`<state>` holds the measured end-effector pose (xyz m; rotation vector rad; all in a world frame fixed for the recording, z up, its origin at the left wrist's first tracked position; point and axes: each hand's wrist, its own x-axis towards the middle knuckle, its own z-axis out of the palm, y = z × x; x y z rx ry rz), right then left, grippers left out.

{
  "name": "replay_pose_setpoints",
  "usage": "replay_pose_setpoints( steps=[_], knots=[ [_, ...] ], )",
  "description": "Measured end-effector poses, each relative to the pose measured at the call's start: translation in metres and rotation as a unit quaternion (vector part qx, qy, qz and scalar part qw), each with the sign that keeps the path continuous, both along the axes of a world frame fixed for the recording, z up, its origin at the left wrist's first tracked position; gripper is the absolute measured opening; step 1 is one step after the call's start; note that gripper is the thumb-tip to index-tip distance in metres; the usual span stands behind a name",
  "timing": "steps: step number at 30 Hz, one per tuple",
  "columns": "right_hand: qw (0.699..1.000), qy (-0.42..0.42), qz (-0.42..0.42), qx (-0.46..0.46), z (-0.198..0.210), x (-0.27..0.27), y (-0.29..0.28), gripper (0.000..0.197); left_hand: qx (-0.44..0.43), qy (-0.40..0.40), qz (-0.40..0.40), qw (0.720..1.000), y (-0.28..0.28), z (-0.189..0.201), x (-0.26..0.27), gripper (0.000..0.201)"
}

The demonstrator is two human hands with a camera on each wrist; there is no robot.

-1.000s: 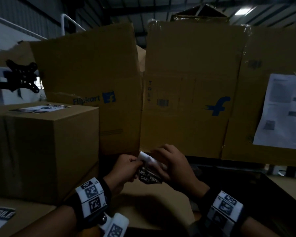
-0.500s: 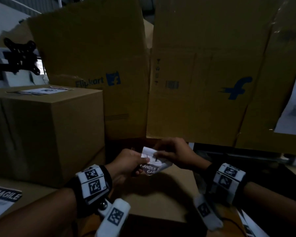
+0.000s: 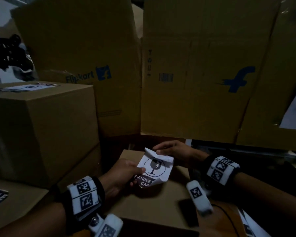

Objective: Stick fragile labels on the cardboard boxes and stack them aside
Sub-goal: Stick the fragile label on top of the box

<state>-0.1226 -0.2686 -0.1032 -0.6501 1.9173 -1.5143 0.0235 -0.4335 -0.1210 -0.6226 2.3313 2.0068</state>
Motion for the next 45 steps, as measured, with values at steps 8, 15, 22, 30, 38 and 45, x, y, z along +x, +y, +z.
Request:
replay_pose_setpoints(
  steps=[8,15,22,30,38,45],
  knots=[
    [0.989,0.107,0.048,0.085,-0.018,-0.020,-0.002,0.025,-0.003,-0.028,0.033,0.999,0.010,-0.008,0.004,0.018],
    [0.972,0.177,0.120,0.100,-0.023,-0.022,-0.012,0.040,-0.046,-0.050,0.106,0.992,0.006,-0.012,0.010,0.021],
    [0.959,0.227,0.150,0.082,-0.029,-0.028,-0.015,0.036,-0.118,-0.074,0.149,0.979,0.014,-0.001,0.005,0.029],
    [0.964,0.223,0.124,0.076,-0.035,-0.040,-0.019,0.033,-0.115,-0.085,0.116,0.983,0.027,-0.001,0.001,0.024],
    [0.958,0.247,0.104,0.103,-0.032,-0.035,-0.022,0.046,-0.263,-0.017,0.107,0.959,0.028,-0.002,0.005,0.047],
    [0.952,0.265,0.097,0.122,-0.029,-0.033,-0.022,0.047,-0.319,0.003,0.072,0.945,0.026,0.000,0.001,0.062]
  ],
)
